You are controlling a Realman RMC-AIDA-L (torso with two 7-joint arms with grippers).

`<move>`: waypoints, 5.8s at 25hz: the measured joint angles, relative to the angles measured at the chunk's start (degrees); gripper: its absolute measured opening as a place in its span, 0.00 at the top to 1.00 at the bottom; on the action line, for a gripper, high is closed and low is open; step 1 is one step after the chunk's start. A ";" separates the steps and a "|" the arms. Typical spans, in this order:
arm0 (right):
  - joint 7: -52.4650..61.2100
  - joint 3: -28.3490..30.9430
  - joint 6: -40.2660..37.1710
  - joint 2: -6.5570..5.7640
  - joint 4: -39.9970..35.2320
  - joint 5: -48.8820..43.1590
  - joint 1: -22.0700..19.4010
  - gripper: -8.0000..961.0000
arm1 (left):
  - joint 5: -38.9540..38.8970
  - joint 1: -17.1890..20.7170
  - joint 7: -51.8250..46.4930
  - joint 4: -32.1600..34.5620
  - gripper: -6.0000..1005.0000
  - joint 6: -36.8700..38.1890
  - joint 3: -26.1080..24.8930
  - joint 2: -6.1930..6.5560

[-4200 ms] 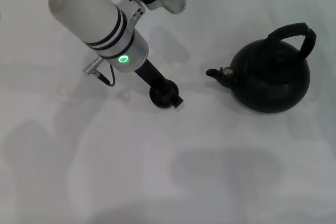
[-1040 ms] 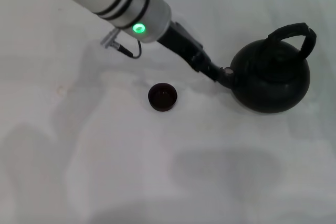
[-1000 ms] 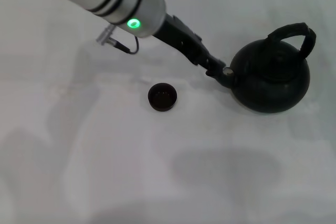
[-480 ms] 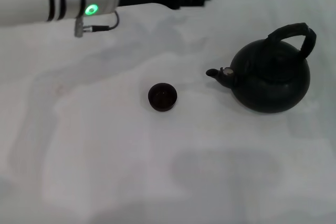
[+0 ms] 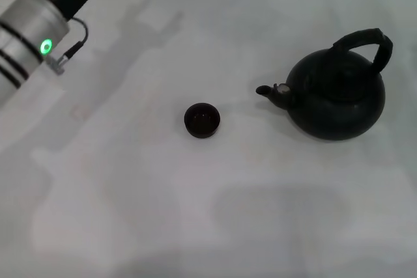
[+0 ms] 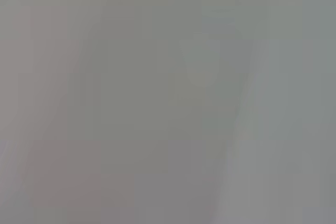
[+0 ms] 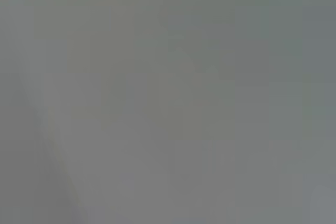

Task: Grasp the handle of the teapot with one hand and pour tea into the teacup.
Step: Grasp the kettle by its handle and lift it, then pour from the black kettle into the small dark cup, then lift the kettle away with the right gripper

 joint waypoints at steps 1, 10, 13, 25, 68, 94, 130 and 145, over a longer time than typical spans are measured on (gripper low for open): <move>1.04 0.00 -1.13 -0.13 -0.02 -1.54 -0.01 0.09 | -5.18 -0.15 4.84 -2.93 0.14 -3.18 1.14 -0.03; 7.31 -0.13 -14.29 -3.18 1.63 -11.74 -1.36 0.09 | -11.19 -0.82 12.31 -9.81 0.14 -8.30 -0.41 -0.31; 7.43 -0.28 -16.22 -4.14 2.69 -15.01 -3.51 0.09 | -11.04 -0.82 11.63 -10.91 0.14 -8.37 -1.79 -0.31; 4.47 -0.61 -12.49 -0.97 4.26 -20.21 -1.97 0.09 | -10.40 -2.00 8.44 -18.78 0.14 -8.43 -12.94 -0.74; 1.92 -0.66 -5.02 0.46 3.06 -20.88 1.72 0.79 | -10.07 -1.55 5.73 -21.09 0.14 -9.15 -13.02 -0.55; -22.82 -6.53 7.36 0.87 -14.57 -20.88 4.98 0.83 | -10.07 -1.81 5.74 -21.09 0.14 -9.13 -13.02 -0.35; -46.18 -10.57 8.20 1.17 -17.64 -20.40 5.10 0.87 | -10.07 -1.40 5.65 -21.26 0.14 -8.62 -13.02 -0.29; -49.31 -11.32 8.24 1.25 -18.35 -20.39 5.18 0.88 | -10.07 -1.37 5.65 -21.26 0.14 -8.53 -13.02 -0.29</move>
